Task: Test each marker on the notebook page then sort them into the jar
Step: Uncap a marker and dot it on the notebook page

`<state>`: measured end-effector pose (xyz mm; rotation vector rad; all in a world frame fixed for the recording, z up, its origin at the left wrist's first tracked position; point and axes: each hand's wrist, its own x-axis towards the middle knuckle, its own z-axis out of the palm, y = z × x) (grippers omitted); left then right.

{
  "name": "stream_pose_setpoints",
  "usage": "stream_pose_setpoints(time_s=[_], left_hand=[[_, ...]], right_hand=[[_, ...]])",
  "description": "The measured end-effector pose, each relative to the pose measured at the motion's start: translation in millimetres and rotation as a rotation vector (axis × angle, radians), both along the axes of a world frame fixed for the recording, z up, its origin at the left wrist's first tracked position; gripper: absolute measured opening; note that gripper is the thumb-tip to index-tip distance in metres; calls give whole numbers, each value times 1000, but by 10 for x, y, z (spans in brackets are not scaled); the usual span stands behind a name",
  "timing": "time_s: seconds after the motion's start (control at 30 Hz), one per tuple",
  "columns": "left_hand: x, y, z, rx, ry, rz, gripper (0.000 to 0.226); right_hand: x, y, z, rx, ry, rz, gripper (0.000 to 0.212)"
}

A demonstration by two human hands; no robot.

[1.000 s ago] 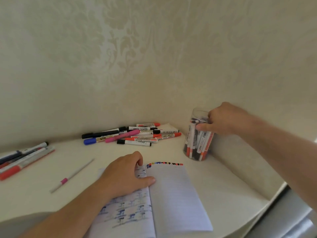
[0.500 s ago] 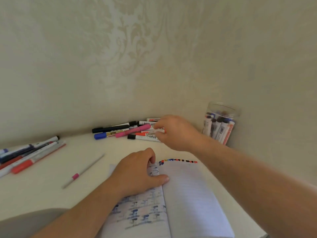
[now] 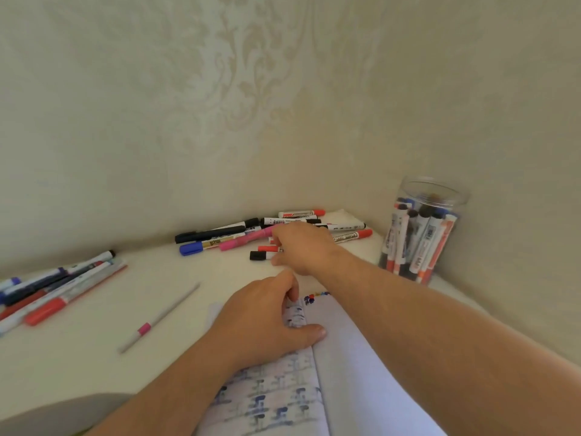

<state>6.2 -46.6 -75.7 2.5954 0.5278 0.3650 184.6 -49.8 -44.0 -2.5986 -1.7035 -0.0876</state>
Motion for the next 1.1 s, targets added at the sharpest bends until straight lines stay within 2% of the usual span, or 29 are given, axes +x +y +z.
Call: stream_pose_setpoints(time_s=[0.07, 0.17, 0.27, 0.33, 0.47, 0.57, 0.63, 0.7, 0.83, 0.93, 1.1], left_hand=[[1, -3, 9, 7, 3, 2, 53], [-3, -18, 10, 6, 5, 8, 53], [-20, -23, 22, 7, 9, 11, 53], [-23, -34, 35, -7, 10, 12, 53], [-30, -37, 45, -10, 9, 17, 55], [-28, -29, 37, -14, 11, 9, 55], [-22, -32, 41, -2, 17, 7, 55], [-22, -50, 51, 16, 14, 5, 53], [-57, -108, 43, 81, -43, -37, 43], [-81, -121, -9, 183, -80, -92, 30], [-61, -63, -60, 192, -38, -103, 42]], right_hand=[[-3, -75, 29, -13, -77, 85, 30], [12, -220, 98, -83, -76, 150, 27], [-3, -345, 143, -210, -144, 196, 41], [7, -444, 158, -179, -149, 196, 48], [-5, -692, 261, 1, 8, 127, 41], [-89, -969, 300, 40, 144, 118, 22], [-174, -1178, 271, 51, 164, 165, 23], [-262, -1339, 236, 19, 104, 190, 28], [-360, -1436, 117, -44, -133, 238, 30], [-372, -1430, 42, -4, -160, 240, 34], [-380, -1440, 41, -6, -213, 197, 33]])
